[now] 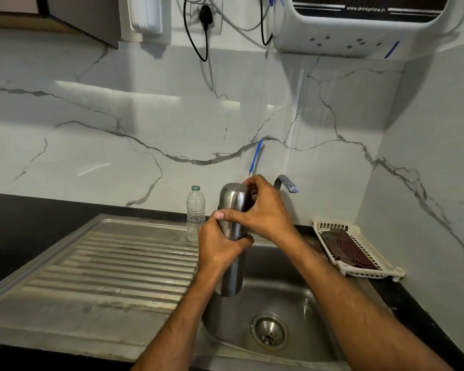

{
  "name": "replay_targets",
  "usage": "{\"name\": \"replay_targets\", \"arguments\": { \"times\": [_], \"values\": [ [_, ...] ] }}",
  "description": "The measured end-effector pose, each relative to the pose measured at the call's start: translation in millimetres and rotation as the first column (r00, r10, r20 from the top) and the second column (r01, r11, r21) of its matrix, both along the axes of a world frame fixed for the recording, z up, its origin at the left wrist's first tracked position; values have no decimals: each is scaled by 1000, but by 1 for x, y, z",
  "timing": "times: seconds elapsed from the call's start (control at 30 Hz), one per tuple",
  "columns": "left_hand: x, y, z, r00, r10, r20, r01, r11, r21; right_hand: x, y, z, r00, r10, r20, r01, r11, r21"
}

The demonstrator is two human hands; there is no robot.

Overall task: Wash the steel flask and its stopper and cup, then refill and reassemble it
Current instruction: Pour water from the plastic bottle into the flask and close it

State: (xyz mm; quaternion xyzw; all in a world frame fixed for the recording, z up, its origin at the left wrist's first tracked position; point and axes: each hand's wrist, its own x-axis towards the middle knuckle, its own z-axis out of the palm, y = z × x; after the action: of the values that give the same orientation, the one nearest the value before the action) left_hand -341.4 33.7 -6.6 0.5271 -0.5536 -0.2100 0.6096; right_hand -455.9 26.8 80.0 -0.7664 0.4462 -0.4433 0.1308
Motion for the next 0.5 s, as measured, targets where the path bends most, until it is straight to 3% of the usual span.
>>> {"name": "replay_targets", "arguments": {
  "times": [0.17,0.23,0.37,0.43,0.5],
  "values": [
    [0,5,2,1000,15,22,-15,1000,1,-20,-7,15,957,271,99,-286,936,207],
    [0,6,4,999,17,31,-17,1000,0,-20,-8,15,969,226,97,-239,958,156],
    [-3,5,5,1000,27,1,-27,1000,2,-5,0,5,999,-10,48,12,999,-45],
    [-3,4,4,1000,24,8,-24,1000,9,-6,-1,6,998,55,28,-56,998,22],
    [-1,3,3,1000,14,15,-15,1000,9,-15,-4,12,971,206,121,-225,957,180]
  ]
}}
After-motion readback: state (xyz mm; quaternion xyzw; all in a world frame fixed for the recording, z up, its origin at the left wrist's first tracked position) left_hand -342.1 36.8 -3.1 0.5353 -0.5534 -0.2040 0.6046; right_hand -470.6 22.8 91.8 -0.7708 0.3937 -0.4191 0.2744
